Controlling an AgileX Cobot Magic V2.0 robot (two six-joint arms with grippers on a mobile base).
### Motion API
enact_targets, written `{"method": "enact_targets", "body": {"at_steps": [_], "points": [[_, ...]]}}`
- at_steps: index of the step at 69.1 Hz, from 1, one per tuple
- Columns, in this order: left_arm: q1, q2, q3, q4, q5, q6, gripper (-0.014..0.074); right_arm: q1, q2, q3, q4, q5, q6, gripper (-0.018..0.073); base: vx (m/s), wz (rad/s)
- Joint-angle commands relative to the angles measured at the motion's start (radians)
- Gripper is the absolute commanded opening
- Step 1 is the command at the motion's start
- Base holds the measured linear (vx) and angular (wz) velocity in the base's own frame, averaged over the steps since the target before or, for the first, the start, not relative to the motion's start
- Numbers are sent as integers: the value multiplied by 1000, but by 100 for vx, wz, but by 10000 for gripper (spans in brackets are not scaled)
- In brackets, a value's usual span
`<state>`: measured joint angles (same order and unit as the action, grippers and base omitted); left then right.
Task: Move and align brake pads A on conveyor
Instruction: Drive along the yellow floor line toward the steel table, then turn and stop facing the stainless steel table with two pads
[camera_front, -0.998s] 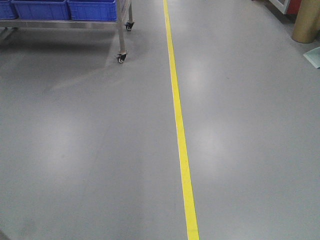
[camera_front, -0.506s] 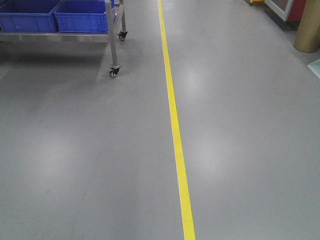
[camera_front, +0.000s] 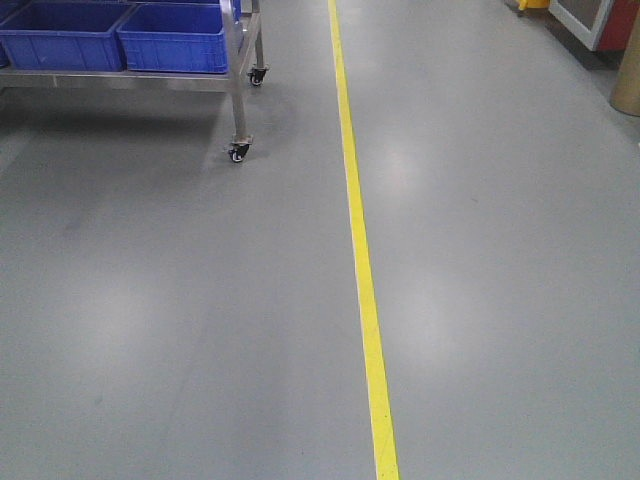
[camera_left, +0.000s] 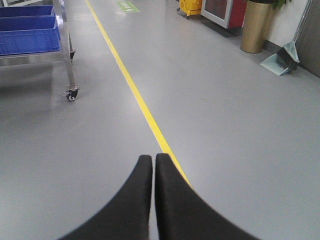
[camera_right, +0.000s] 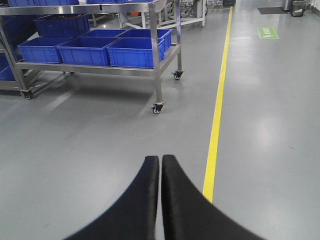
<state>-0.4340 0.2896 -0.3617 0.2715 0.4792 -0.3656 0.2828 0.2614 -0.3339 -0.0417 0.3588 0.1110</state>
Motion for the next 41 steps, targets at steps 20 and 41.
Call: {"method": "enact_targets", "body": {"at_steps": [20,41], "points": [[-6,11,-24,10,-71,-3,-5,-4,11,-29,-10,-74,-7,-8,2,19],[-6,11,-24,10,-71,-3,-5,-4,11,-29,-9,-74,-7,-8,4,66]]}}
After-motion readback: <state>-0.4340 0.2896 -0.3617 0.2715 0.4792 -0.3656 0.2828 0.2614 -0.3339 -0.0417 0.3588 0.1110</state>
